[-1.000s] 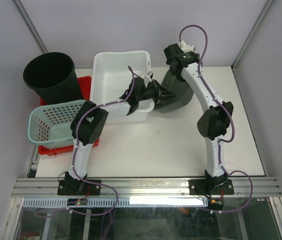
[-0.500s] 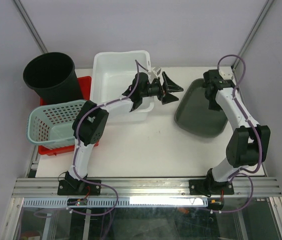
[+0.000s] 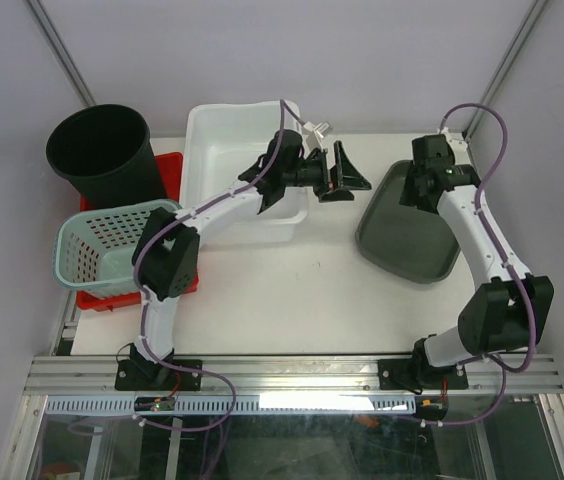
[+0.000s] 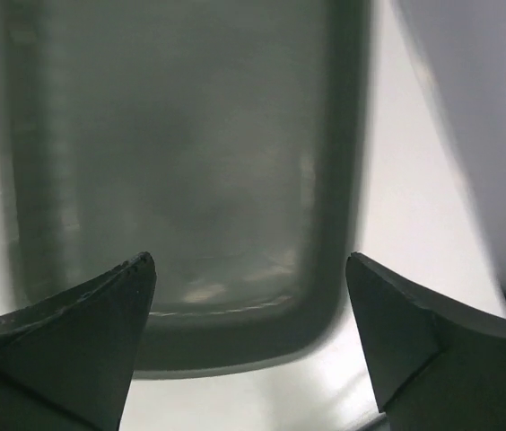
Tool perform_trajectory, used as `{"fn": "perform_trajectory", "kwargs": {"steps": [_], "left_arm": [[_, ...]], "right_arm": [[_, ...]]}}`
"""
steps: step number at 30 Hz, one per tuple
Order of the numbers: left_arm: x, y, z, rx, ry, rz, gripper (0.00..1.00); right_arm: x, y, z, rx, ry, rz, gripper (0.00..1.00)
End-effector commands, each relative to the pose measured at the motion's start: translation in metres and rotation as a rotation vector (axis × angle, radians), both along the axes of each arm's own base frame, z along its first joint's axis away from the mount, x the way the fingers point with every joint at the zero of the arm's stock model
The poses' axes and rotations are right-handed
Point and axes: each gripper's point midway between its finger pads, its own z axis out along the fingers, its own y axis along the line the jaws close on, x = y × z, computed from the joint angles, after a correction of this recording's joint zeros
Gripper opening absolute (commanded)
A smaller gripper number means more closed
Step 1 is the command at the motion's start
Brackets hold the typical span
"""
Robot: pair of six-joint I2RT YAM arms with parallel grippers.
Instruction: Turn the large container upside down
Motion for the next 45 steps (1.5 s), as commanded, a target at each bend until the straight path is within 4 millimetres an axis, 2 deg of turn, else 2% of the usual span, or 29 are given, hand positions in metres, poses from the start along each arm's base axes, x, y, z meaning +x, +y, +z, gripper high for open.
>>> {"fn": "perform_trajectory", "kwargs": {"steps": [1, 4, 6, 9, 12, 15, 20, 23, 25, 27, 32, 35, 36, 40, 45], "left_arm": [[-0.022, 0.034, 0.059, 0.069, -0.297, 0.041, 0.99], [-0.027, 0.058, 0.056, 0.139, -0.351, 0.118, 0.99], [-0.033, 0.075, 0.054, 0.172, -0.377, 0.167, 0.99], [-0.036, 0.092, 0.049, 0.211, -0.397, 0.228, 0.99], [-0.040, 0.098, 0.045, 0.230, -0.396, 0.229, 0.99], [-0.044, 0.099, 0.040, 0.240, -0.388, 0.215, 0.99], [-0.050, 0.100, 0.031, 0.249, -0.378, 0.189, 0.99], [-0.051, 0.098, 0.031, 0.246, -0.377, 0.172, 0.99], [-0.051, 0.098, 0.032, 0.245, -0.383, 0.171, 0.99], [-0.051, 0.098, 0.034, 0.244, -0.390, 0.170, 0.99], [-0.057, 0.091, 0.046, 0.198, -0.399, 0.122, 0.99], [-0.059, 0.091, 0.054, 0.170, -0.410, 0.126, 0.99], [-0.059, 0.092, 0.057, 0.162, -0.417, 0.129, 0.99], [-0.065, 0.094, 0.064, 0.135, -0.436, 0.127, 0.99], [-0.074, 0.088, 0.068, 0.098, -0.429, 0.062, 0.99]], "right_arm": [[0.035, 0.084, 0.005, 0.303, -0.198, 0.163, 0.90], [0.051, 0.122, -0.010, 0.458, -0.226, 0.194, 0.88], [0.063, 0.138, -0.019, 0.505, -0.228, 0.189, 0.88], [0.078, 0.153, -0.039, 0.503, -0.200, 0.159, 0.89], [0.087, 0.157, -0.068, 0.474, -0.146, 0.114, 0.89], [0.090, 0.162, -0.095, 0.464, -0.079, 0.088, 0.76], [0.090, 0.167, -0.103, 0.414, -0.062, 0.103, 0.51], [0.089, 0.171, -0.086, 0.414, -0.076, 0.125, 0.31], [0.092, 0.173, -0.062, 0.422, -0.119, 0.152, 0.10], [0.096, 0.177, -0.029, 0.447, -0.177, 0.201, 0.00], [0.099, 0.201, 0.056, 0.697, -0.376, 0.403, 0.00], [0.091, 0.206, 0.104, 0.876, -0.505, 0.522, 0.00], [0.090, 0.206, 0.114, 0.922, -0.532, 0.551, 0.00], [0.071, 0.207, 0.142, 1.114, -0.609, 0.659, 0.00], [0.056, 0.194, 0.148, 1.361, -0.669, 0.699, 0.00]]}}
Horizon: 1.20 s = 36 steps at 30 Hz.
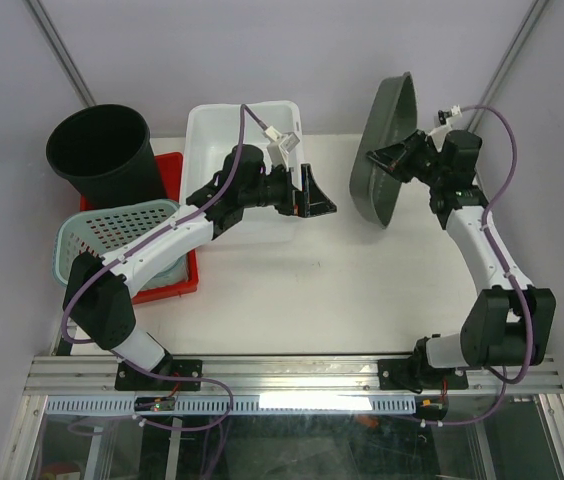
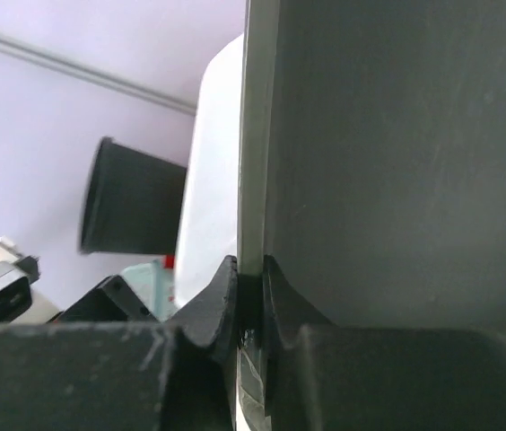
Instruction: Turn the large container upside down
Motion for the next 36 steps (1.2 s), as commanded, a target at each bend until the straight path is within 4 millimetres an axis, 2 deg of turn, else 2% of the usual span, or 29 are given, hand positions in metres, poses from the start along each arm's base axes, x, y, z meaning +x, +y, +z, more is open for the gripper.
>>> {"fn": "perform_trajectory", "kwargs": {"steps": [1, 5, 11, 14, 21, 23, 24, 25, 26, 27, 29, 31, 36], "left_arm": [[-0.018, -0.008, 0.044, -0.107, -0.084, -0.107, 0.99], [-0.018, -0.009, 0.052, -0.117, -0.105, -0.117, 0.99], [-0.016, -0.009, 0.053, -0.116, -0.117, -0.112, 0.99], [-0.015, -0.010, 0.052, -0.114, -0.114, -0.113, 0.99], [-0.015, -0.016, 0.044, -0.115, -0.077, -0.141, 0.99], [-0.016, -0.018, 0.042, -0.118, -0.066, -0.154, 0.99], [-0.017, -0.020, 0.042, -0.121, -0.063, -0.168, 0.99], [-0.018, -0.021, 0.041, -0.122, -0.057, -0.180, 0.99], [-0.019, -0.022, 0.040, -0.123, -0.052, -0.190, 0.99], [-0.020, -0.023, 0.039, -0.123, -0.048, -0.195, 0.99], [-0.020, -0.024, 0.035, -0.120, -0.038, -0.200, 0.99], [-0.020, -0.025, 0.031, -0.117, -0.023, -0.205, 0.99], [-0.020, -0.029, 0.027, -0.121, -0.004, -0.221, 0.99]], "right_arm": [[-0.026, 0.016, 0.039, 0.241, -0.135, 0.229, 0.00], [-0.040, 0.006, 0.039, 0.315, -0.166, 0.268, 0.00], [-0.056, -0.026, 0.016, 0.454, -0.108, 0.257, 0.00], [-0.065, -0.041, 0.002, 0.536, -0.087, 0.245, 0.00], [-0.078, -0.067, -0.050, 0.604, 0.055, 0.191, 0.01], [-0.079, -0.081, -0.066, 0.574, 0.080, 0.137, 0.06], [-0.080, -0.089, -0.077, 0.598, 0.159, 0.096, 0.10], [-0.080, -0.096, -0.081, 0.649, 0.243, 0.046, 0.10], [-0.084, -0.103, -0.095, 0.579, 0.257, 0.021, 0.14], [-0.085, -0.113, -0.107, 0.446, 0.232, -0.018, 0.23], [-0.092, -0.134, -0.128, 0.219, 0.320, -0.134, 0.32], [-0.097, -0.161, -0.130, 0.009, 0.386, -0.260, 0.45], [-0.119, -0.203, -0.131, -0.199, 0.461, -0.519, 0.73]]}}
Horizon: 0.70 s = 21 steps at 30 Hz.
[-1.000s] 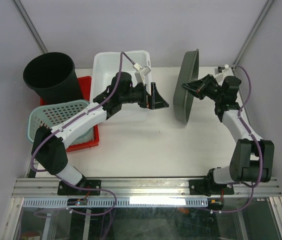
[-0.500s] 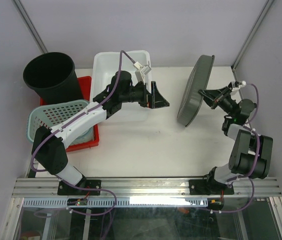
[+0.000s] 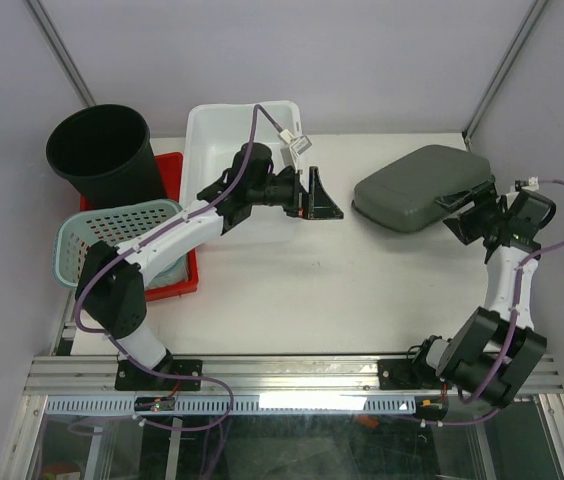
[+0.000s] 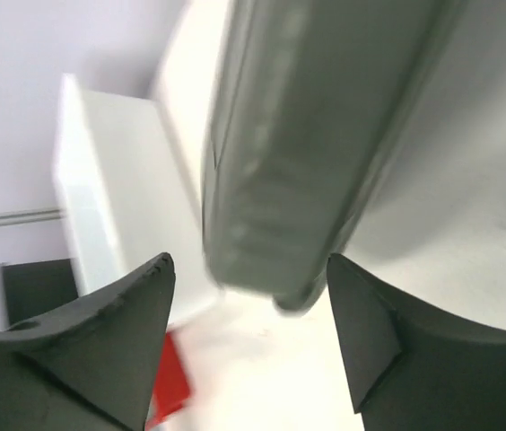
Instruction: Turn the large container upside down
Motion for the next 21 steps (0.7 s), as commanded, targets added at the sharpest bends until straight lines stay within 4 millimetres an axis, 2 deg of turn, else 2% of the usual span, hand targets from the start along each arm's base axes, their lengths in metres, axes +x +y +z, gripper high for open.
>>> {"fn": "perform_trajectory", "kwargs": {"steps": [1, 6, 10, 14, 21], "left_arm": [[-0.004, -0.010, 0.029, -0.076, -0.050, -0.052, 0.99], [-0.003, -0.011, 0.030, -0.075, -0.054, -0.051, 0.99], [-0.003, -0.008, 0.024, -0.049, -0.070, -0.043, 0.99], [-0.004, 0.003, 0.017, -0.002, -0.106, -0.010, 0.99], [-0.006, 0.042, 0.004, 0.104, -0.218, 0.135, 0.99]], "right_arm": [[-0.056, -0.033, -0.025, -0.300, 0.247, -0.136, 0.74], [-0.065, -0.044, -0.011, -0.382, 0.252, -0.186, 0.75], [-0.062, -0.027, -0.007, -0.379, 0.216, -0.118, 0.75], [-0.061, 0.011, -0.020, -0.387, 0.215, -0.022, 0.75], [-0.061, 0.087, -0.078, -0.335, 0.288, 0.152, 0.76]]}}
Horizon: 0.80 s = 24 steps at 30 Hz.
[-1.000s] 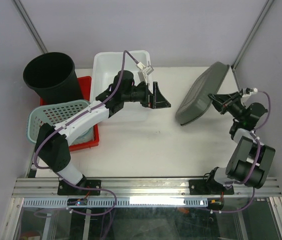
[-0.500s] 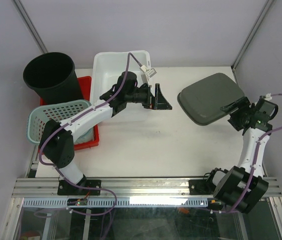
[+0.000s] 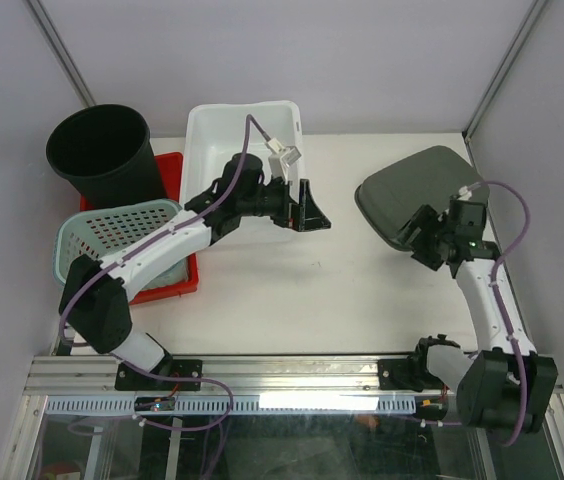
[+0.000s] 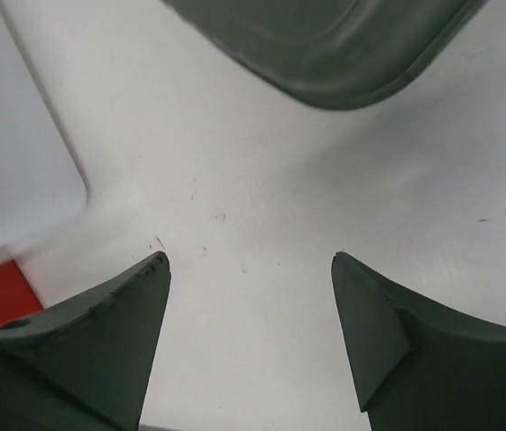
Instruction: Turn the large container upside down
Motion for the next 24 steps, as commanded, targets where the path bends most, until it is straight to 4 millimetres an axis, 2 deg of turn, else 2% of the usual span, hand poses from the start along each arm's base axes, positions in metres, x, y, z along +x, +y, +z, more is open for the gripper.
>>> {"fn": "perform_trajectory", "kwargs": {"steps": [1, 6, 8, 9, 11, 13, 15, 19, 24], "left_arm": [[-0.006, 0.027, 0.023, 0.024, -0.186, 0.077, 0.99], [-0.007, 0.037, 0.011, 0.040, -0.195, 0.124, 0.99], [-0.007, 0.035, 0.008, 0.035, -0.181, 0.119, 0.99], [-0.007, 0.034, 0.010, 0.030, -0.180, 0.112, 0.99], [-0.007, 0.031, 0.011, 0.022, -0.172, 0.103, 0.99], [-0.008, 0.029, 0.014, 0.014, -0.168, 0.098, 0.99], [-0.007, 0.028, 0.015, 0.016, -0.175, 0.100, 0.99], [0.004, 0.035, 0.021, 0.054, -0.252, 0.142, 0.99], [0.010, 0.040, 0.025, 0.089, -0.274, 0.168, 0.99]], "right_arm": [[0.009, 0.029, -0.029, 0.028, 0.038, 0.032, 0.77], [0.033, 0.037, -0.054, -0.045, 0.095, 0.062, 0.77], [0.045, 0.029, -0.061, -0.095, 0.104, 0.044, 0.75], [0.050, 0.019, -0.062, -0.144, 0.099, 0.010, 0.73], [0.062, 0.004, -0.059, -0.187, 0.059, -0.030, 0.73], [0.071, -0.001, -0.057, -0.174, 0.052, -0.038, 0.73], [0.081, -0.002, -0.063, -0.177, 0.068, -0.030, 0.72], [0.115, 0.026, -0.061, -0.091, 0.001, 0.043, 0.71], [0.176, 0.071, -0.035, -0.030, -0.112, 0.107, 0.73]]}}
